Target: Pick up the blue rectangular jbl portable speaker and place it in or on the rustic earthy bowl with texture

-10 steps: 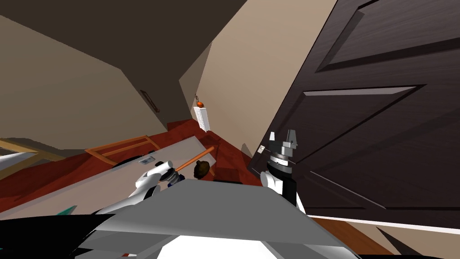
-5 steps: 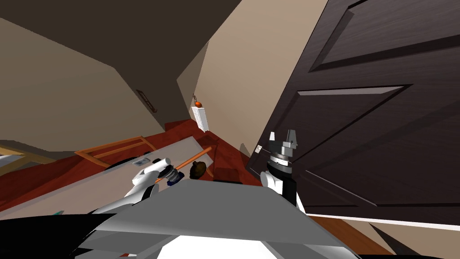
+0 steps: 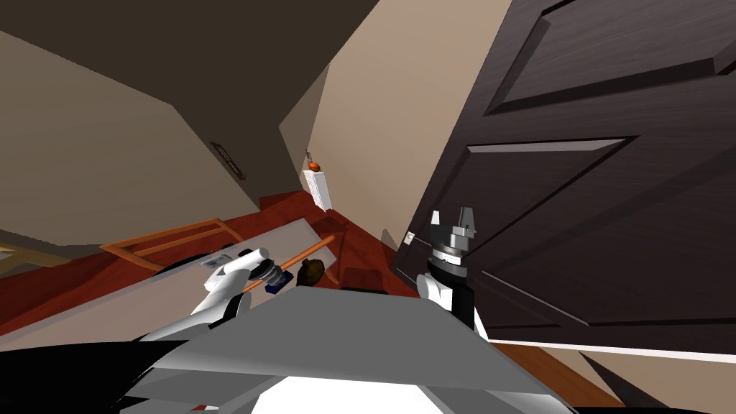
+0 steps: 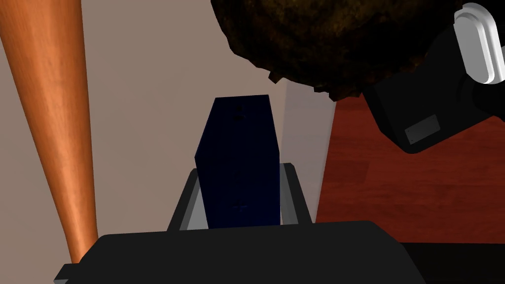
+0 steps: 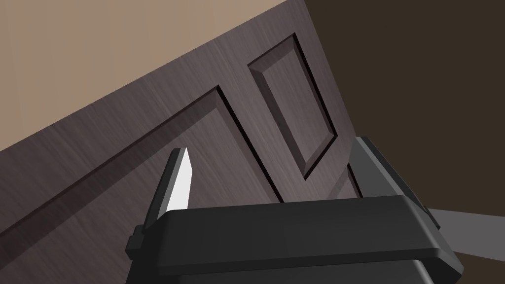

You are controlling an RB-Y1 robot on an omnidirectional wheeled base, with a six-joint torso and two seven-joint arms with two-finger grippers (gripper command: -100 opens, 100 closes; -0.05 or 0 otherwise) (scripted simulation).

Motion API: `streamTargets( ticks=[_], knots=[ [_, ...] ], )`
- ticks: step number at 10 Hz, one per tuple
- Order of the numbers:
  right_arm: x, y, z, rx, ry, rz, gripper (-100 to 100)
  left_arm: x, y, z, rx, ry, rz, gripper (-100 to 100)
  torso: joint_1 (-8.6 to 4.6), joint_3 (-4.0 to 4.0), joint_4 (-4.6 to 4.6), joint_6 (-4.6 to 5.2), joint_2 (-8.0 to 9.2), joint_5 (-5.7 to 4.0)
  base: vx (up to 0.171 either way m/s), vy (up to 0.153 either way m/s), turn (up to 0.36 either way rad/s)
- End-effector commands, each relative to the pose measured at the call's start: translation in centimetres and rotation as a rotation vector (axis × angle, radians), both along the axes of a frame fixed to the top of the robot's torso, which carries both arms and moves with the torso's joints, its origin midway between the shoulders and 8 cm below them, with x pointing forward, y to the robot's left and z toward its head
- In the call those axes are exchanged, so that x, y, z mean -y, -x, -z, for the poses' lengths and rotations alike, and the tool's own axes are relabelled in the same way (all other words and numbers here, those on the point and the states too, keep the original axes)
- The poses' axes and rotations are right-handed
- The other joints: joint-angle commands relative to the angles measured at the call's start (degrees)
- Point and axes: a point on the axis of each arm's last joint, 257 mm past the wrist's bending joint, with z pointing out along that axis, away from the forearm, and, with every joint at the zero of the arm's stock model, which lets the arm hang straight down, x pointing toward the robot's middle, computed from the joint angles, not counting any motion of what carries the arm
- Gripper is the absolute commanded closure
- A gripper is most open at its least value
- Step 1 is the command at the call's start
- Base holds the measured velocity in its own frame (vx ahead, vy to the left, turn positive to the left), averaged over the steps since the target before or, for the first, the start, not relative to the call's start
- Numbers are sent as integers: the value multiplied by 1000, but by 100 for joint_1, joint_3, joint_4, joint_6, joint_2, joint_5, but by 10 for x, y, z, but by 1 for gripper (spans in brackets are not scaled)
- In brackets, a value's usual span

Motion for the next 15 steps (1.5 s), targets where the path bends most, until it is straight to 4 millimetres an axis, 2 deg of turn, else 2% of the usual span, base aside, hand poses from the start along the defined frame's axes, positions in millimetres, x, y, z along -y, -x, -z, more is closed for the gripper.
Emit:
streamTargets(
  ticks=[1,10,12,13,14,15],
  knots=[
    [0,0,0,0,0,0,0,-1,-3,-8,4,5,-2,100,0,0,0,0,0,0,13,-65,-16],
    [0,0,0,0,0,0,0,-14,-25,-75,48,38,-14,100,-13,4,4,8,3,-7,18,-87,-33],
    [0,0,0,0,0,0,0,-15,-27,-84,53,42,-14,100,-2,6,4,4,8,-6,21,-73,-25],
    [0,0,0,0,0,0,0,-14,-26,-80,53,39,-13,100,-1,5,3,3,6,-6,15,-34,-4],
    [0,0,0,0,0,0,0,-14,-27,-81,53,41,-13,-100,13,6,2,-1,10,-3,3,-7,-1],
    [0,0,0,0,0,0,0,-14,-27,-81,53,41,-12,-100,25,8,3,-2,13,0,0,0,0]
  ],
)
